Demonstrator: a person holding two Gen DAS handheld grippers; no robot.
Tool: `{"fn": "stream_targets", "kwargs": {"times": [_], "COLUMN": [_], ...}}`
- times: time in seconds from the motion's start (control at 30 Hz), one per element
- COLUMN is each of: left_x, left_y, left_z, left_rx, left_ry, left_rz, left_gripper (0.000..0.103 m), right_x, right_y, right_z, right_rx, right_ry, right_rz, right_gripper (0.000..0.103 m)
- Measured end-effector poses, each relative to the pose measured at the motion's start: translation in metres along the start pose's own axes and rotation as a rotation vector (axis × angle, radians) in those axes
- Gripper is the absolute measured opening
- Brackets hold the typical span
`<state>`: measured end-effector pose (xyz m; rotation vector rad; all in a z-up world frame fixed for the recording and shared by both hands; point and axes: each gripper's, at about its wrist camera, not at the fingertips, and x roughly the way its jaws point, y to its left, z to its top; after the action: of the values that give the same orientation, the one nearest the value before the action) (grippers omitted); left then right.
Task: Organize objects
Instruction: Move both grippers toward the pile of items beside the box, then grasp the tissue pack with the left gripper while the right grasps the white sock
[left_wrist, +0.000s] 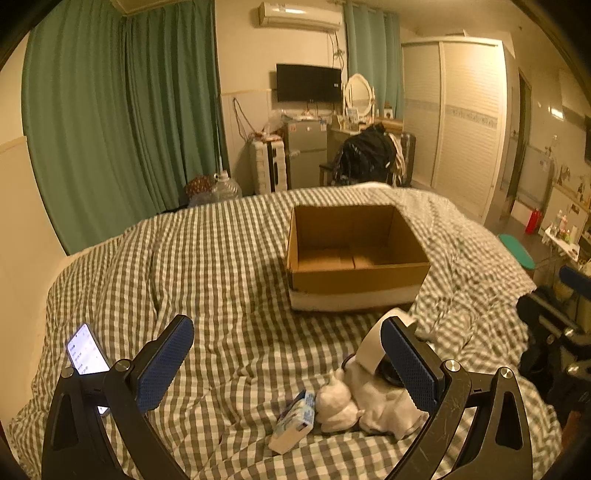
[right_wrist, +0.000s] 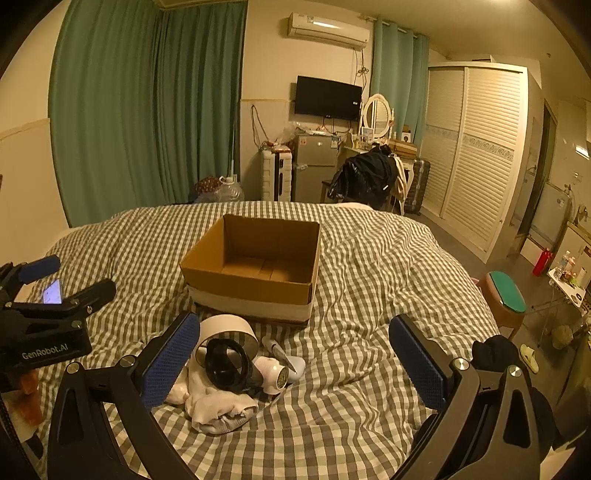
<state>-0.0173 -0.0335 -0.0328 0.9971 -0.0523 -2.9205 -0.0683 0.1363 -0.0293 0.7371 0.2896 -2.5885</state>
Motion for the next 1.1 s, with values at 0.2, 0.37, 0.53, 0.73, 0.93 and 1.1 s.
{"fn": "stream_targets", "kwargs": {"times": [0.2,0.37,0.53,0.73,0.93,1.1], "left_x": [0.023,0.046,0.071,0.092,0.102,0.12], "left_y": [0.004,0.0,0.004,0.024,0.024,0.007], "left_z": [-0.019,-0.04,-0.06,-0.075,-0.09,-0.103], "left_rx": [0.003,0.025,0.002,-0.013,0.006,0.065], "left_ry": [0.082,0.178,0.282,0.381,0.419,0.495], "left_rz": [-0.007,-0.004,-0.042,-0.021,-0.086,-0.135], "left_gripper": [0.103,0.103,0.103,0.103,0.103,0.095], "right_x": [0.019,0.038,0.061,0.086,0.114,0.133], "right_y": [0.002,0.007,0.012,0.027,0.042,0.058], "right_z": [-0.007,-0.02,-0.039,-0.061,-0.077,-0.089], "right_rx": [-0.007,-0.031,-0.039,-0.079,-0.107,-0.144], "right_ry": [0.048,0.106,0.197,0.299,0.397,0.484], "right_rz": [0.005,0.016,0.049,0.101,0.167,0.233], "right_gripper": [0.103,0.103,0.103,0.102,0.095,0.08]}}
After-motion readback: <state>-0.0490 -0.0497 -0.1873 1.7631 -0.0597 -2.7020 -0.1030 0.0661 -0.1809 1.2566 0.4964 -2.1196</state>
